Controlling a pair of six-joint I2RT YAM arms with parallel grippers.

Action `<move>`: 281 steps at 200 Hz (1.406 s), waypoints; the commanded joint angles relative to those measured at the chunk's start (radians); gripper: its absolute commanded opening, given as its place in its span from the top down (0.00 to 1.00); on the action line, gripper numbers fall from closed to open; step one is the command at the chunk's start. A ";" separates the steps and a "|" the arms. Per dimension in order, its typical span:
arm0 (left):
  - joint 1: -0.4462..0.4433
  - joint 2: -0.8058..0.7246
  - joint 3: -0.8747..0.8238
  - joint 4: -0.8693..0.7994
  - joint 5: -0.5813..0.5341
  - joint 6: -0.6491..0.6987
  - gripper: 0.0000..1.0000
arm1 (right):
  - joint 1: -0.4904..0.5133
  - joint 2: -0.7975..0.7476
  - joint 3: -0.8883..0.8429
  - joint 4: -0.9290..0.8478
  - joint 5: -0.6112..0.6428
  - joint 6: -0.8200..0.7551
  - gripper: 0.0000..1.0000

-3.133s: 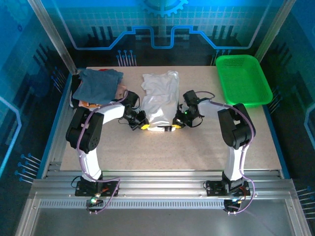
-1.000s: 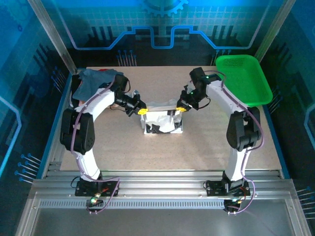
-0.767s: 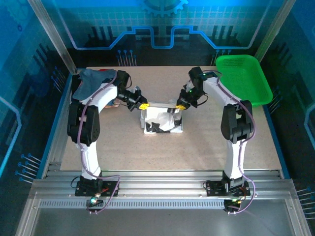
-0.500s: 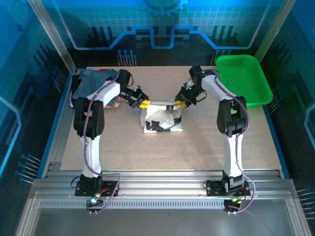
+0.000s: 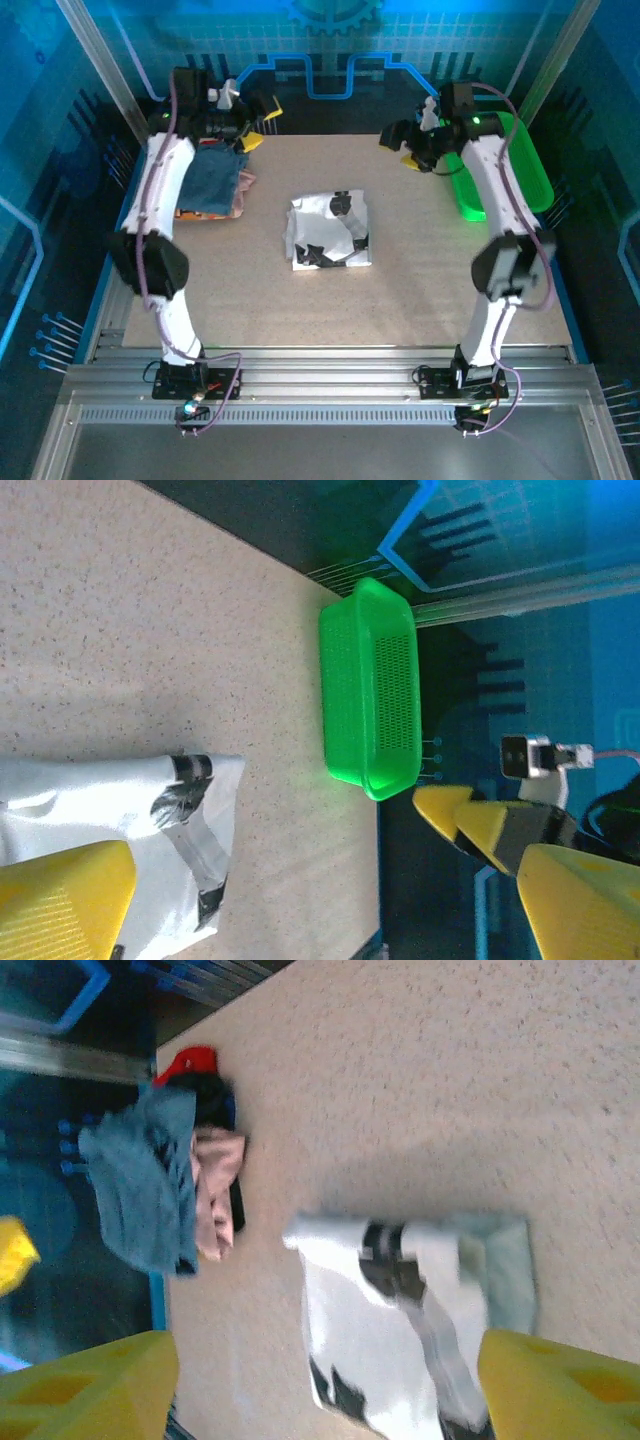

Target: Fold and stack the t-shirts

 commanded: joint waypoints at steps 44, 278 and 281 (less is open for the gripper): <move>-0.129 -0.123 -0.467 0.116 -0.046 0.115 0.39 | 0.130 -0.095 -0.519 0.380 -0.061 0.107 0.65; -0.147 0.051 -0.291 0.143 -0.250 0.119 0.31 | 0.182 -0.005 -0.365 0.196 0.068 0.017 0.26; -0.143 0.020 -0.320 0.148 -0.238 0.127 0.29 | 0.185 -0.029 -0.364 0.185 0.081 0.006 0.24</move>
